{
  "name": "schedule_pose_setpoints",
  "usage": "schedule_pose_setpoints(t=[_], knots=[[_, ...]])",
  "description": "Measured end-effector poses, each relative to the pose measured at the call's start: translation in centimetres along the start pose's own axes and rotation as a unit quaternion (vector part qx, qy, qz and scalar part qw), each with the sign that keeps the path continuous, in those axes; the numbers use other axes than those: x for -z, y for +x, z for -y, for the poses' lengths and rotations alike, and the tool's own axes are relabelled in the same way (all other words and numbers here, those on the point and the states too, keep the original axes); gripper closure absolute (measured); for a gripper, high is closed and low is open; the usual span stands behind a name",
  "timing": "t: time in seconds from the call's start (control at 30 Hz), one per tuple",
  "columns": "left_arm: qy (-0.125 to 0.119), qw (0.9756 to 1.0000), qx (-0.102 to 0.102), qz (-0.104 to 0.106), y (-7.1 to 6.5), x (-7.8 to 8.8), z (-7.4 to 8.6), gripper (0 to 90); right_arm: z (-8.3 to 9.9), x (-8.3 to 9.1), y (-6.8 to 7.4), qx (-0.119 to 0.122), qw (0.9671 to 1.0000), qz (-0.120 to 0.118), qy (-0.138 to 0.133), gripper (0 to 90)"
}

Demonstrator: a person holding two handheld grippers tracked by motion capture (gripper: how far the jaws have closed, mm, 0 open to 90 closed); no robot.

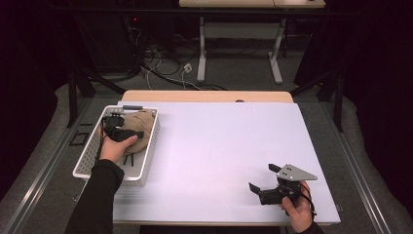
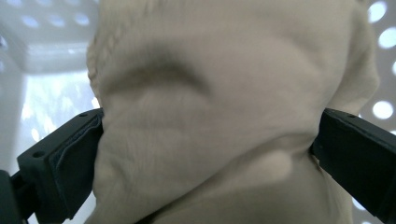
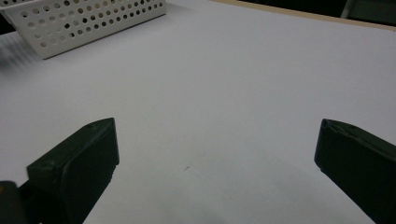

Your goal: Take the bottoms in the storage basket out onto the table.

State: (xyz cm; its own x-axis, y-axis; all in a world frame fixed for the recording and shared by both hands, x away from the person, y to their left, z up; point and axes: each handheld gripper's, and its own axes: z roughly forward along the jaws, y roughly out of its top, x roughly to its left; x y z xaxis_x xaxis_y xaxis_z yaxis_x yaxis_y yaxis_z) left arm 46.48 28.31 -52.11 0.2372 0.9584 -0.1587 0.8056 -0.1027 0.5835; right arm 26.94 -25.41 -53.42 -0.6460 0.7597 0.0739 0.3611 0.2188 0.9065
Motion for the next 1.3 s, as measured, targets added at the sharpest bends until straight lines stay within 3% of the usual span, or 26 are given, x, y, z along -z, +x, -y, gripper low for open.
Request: schedule_pose_setpoints(t=[0.5,0.97,1.3], knots=[[0.000,1.0000,0.005,0.003,0.09,-0.07,0.22,0.0,0.03,-0.16,0.09,0.003,1.0000,-0.005,0.005,0.0],[0.012,0.9999,-0.010,0.000,-0.10,-0.22,0.36,1.4,0.08,-0.33,0.13,0.003,0.9999,-0.008,0.008,0.0],[0.017,0.9996,-0.021,-0.002,-0.19,-0.04,0.43,7.2,0.07,-0.35,0.15,0.005,0.9999,-0.008,0.010,0.0]])
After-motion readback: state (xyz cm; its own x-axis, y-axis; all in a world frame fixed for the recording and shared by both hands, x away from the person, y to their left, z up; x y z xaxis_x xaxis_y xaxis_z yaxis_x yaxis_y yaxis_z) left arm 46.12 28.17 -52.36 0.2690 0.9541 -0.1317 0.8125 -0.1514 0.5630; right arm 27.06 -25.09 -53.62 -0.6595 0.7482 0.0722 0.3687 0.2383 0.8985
